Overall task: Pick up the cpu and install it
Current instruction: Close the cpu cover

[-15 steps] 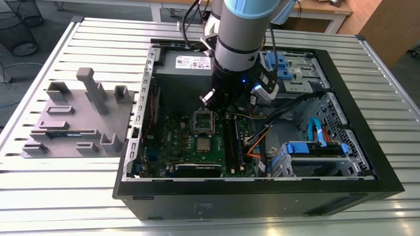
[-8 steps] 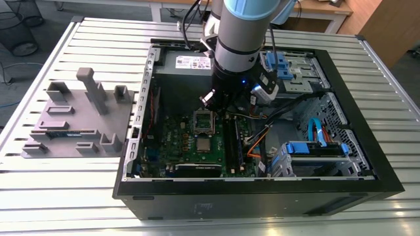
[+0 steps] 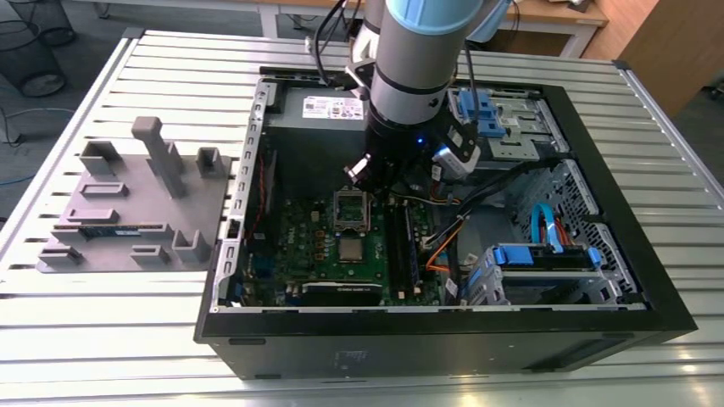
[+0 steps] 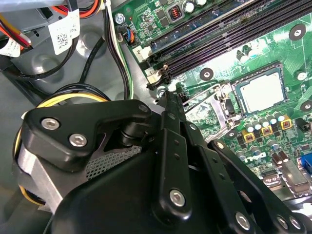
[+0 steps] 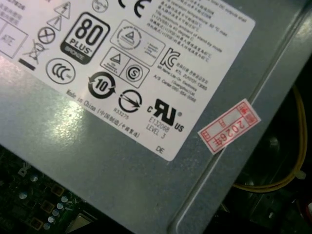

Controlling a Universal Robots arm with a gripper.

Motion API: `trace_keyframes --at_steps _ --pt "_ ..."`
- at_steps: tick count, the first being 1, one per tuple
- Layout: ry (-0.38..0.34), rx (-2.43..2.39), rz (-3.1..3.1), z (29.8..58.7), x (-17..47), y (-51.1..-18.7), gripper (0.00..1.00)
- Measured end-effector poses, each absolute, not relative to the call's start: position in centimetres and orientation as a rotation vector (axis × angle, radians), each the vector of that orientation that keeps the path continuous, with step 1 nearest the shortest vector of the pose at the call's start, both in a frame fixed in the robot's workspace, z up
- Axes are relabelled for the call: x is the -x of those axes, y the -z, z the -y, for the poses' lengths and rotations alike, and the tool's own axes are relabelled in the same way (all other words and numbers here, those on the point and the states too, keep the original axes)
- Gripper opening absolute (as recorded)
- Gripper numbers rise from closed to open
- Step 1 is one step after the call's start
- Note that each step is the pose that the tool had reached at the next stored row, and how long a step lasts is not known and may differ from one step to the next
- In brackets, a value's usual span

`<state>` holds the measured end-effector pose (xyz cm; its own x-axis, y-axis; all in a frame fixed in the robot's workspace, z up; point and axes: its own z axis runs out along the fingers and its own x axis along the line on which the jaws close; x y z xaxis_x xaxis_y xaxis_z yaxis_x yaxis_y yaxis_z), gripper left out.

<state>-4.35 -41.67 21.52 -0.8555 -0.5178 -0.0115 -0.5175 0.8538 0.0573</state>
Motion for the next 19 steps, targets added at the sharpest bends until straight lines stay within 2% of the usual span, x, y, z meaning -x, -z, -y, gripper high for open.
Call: trace_keyframes --at_steps 19 --pt "0.092 -0.951 2.986 41.01 4.12 -21.08 0.11"
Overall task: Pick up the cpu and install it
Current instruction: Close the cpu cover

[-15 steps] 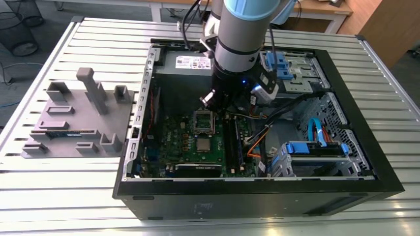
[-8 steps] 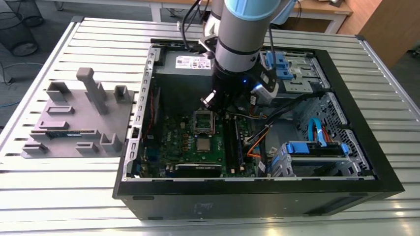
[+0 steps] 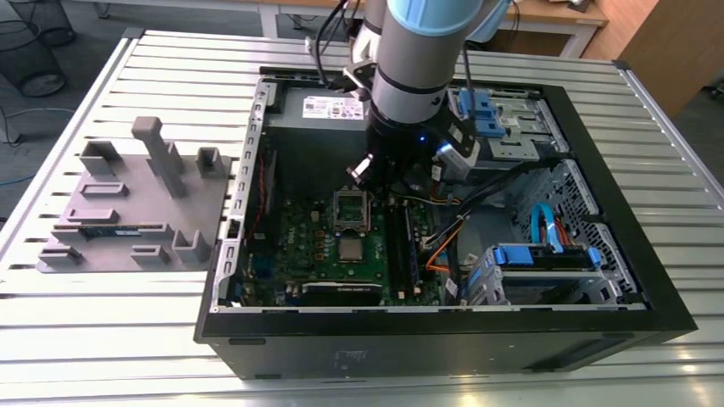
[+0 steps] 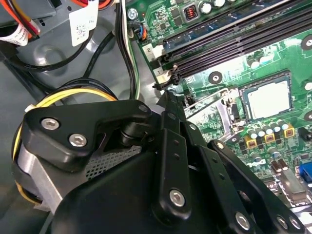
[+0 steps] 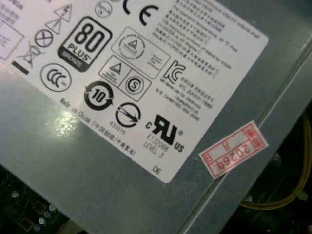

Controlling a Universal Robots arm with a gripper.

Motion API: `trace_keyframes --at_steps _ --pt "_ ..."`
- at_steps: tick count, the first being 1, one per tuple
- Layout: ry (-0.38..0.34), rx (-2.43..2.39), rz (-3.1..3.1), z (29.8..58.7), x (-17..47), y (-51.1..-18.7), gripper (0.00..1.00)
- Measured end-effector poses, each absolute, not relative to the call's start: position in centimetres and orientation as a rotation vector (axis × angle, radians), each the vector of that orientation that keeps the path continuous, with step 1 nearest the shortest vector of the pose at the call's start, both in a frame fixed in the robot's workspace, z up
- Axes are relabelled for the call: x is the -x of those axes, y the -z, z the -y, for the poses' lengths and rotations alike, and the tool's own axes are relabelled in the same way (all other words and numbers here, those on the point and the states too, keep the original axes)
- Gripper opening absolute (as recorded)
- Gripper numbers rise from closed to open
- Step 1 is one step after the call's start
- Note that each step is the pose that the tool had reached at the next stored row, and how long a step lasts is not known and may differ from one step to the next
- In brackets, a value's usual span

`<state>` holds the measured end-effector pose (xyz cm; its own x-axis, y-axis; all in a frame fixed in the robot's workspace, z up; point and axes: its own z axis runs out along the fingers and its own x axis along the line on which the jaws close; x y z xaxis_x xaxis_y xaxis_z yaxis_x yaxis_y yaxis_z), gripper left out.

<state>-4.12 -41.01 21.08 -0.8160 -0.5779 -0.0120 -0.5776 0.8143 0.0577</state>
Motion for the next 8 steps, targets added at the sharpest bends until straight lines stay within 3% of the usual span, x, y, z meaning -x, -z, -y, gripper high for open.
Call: trace_keyframes --at_steps 8 --pt "0.092 -0.951 2.986 40.66 4.11 -20.74 0.11"
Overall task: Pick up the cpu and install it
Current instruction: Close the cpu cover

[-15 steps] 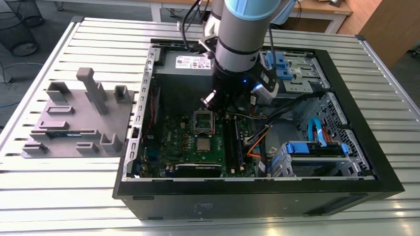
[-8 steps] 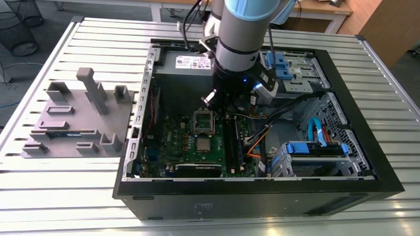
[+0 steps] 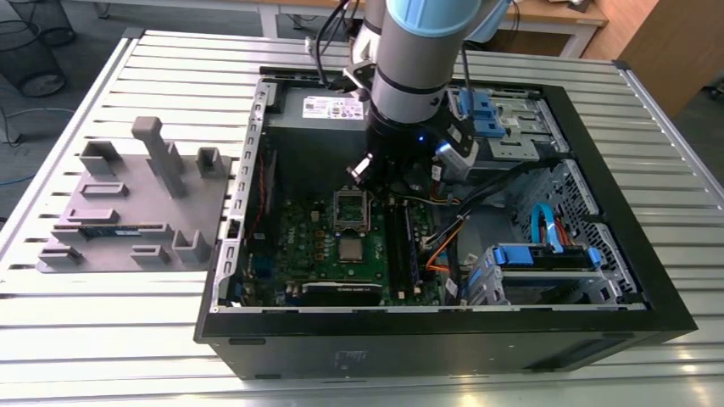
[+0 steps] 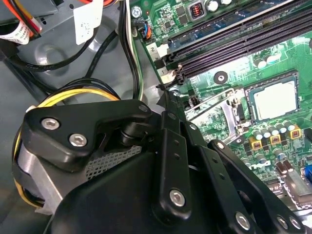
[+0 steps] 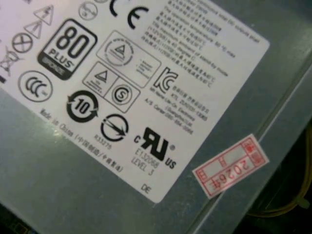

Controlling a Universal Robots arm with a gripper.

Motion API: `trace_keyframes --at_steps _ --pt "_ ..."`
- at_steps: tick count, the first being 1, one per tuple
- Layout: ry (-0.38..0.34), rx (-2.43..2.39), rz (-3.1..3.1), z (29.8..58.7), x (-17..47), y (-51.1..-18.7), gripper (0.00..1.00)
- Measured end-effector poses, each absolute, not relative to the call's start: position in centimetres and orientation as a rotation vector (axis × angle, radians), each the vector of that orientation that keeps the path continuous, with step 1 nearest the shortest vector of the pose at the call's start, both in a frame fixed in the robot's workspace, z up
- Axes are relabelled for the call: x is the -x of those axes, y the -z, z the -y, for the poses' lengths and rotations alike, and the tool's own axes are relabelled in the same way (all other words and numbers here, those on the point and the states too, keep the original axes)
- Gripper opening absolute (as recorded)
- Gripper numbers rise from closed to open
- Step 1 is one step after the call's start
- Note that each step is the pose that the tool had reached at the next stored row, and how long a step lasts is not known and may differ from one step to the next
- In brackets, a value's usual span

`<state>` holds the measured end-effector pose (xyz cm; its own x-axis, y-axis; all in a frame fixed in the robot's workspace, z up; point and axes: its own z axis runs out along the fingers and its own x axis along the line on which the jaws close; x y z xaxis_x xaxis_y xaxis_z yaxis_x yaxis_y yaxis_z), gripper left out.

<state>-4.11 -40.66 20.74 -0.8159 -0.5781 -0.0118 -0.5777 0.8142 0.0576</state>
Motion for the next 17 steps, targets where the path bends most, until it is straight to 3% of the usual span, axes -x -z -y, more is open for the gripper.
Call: trace_keyframes --at_steps 17 --pt "0.091 -0.952 2.987 40.67 4.55 -20.37 0.11"
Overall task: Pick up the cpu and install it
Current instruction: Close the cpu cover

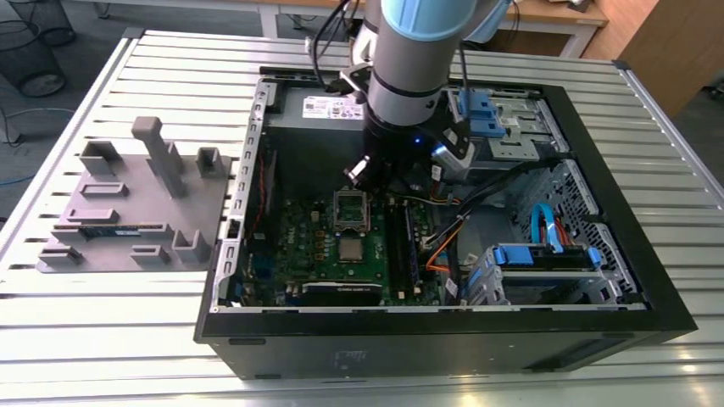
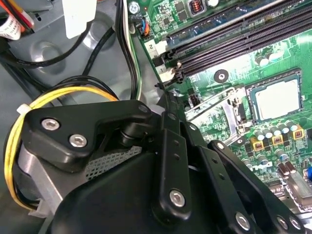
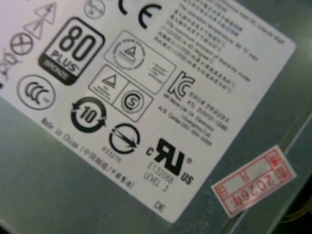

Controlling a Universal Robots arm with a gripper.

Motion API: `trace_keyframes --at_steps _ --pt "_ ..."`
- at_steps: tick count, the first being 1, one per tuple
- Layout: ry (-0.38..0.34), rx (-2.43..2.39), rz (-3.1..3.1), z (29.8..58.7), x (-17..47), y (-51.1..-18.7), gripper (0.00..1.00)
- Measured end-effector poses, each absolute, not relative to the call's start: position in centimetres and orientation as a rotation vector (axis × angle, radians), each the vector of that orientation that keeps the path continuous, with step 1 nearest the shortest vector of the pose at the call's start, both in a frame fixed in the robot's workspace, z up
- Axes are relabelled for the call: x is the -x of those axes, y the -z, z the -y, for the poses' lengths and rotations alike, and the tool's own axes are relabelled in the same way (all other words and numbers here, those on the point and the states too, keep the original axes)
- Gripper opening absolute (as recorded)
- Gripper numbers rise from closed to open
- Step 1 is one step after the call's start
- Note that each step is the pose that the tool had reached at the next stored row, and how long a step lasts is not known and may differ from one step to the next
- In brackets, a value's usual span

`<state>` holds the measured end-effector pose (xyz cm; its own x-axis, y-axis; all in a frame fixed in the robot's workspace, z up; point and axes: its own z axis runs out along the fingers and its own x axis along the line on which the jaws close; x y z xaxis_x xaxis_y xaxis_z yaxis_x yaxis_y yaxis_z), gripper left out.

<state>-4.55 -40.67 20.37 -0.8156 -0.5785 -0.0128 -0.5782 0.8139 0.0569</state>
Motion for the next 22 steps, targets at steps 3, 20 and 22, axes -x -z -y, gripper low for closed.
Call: trace_keyframes --at_steps 3,20,22 --pt "0.089 -0.955 2.99 40.7 4.7 -20.4 0.11" --pt "0.072 -0.963 2.998 41.0 4.8 -21.7 0.11" --pt "0.064 -0.963 2.998 41.1 4.8 -21.8 0.11"
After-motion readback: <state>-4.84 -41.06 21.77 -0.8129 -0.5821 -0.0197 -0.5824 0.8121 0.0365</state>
